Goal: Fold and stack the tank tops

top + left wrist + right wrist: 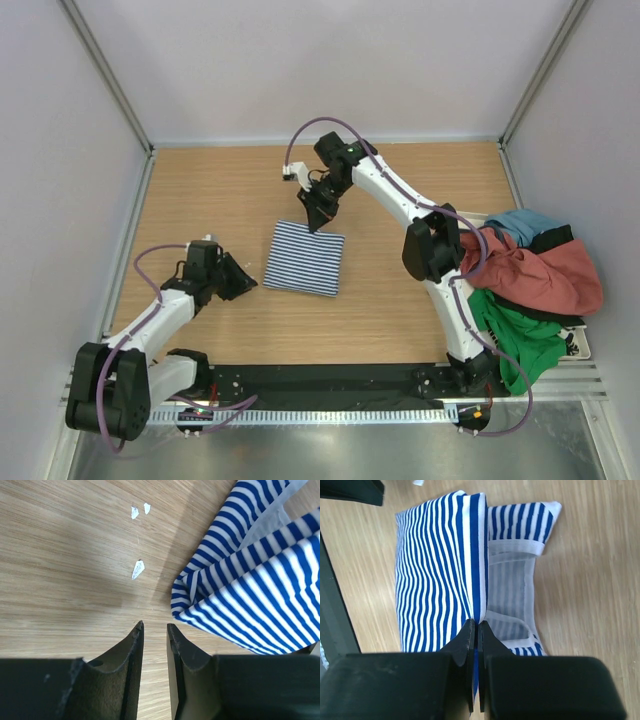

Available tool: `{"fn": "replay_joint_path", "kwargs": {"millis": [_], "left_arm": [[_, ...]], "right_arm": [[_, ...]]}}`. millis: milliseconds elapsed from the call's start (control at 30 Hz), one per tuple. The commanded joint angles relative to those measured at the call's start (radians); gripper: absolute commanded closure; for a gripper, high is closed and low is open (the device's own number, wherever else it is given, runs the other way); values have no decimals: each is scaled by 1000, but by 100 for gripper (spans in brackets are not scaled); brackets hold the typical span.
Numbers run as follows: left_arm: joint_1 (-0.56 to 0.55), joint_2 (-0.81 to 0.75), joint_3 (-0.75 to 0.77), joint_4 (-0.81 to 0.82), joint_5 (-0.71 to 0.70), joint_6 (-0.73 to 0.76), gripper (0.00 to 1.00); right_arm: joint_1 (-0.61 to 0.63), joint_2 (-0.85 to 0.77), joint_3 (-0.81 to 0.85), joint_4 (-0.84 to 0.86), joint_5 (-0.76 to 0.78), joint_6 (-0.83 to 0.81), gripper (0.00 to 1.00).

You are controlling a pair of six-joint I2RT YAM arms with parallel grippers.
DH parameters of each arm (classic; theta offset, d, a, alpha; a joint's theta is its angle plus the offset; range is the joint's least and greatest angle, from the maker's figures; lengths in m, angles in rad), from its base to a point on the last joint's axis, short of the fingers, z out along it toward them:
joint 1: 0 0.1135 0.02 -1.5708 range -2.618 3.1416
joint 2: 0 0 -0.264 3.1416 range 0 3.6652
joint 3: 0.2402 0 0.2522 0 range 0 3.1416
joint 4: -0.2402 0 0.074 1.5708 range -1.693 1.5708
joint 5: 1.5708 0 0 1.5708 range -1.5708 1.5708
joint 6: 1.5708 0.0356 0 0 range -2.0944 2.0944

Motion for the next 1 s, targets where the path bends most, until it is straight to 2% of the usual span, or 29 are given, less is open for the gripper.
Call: {"fn": "replay_joint_path", "kwargs": {"millis": [0,367,633,867,967], "left_arm": [[3,9,37,7,24,27,74],[-48,34,67,-1,-11,28,76],[-94,49,81,-4,-34,24,76],[-100,24,84,-21,-37,31,76],[-105,17,83,-21,-37,30,76]], "right_arm": [[-34,6,38,40,-31,-26,99],[-62,76,24,209,34,-32,99],[-70,103,-8,372,167,-43,98],[-70,112,-97,447,298,-51,98],[-70,83,-169,490,307,-34,94]]}}
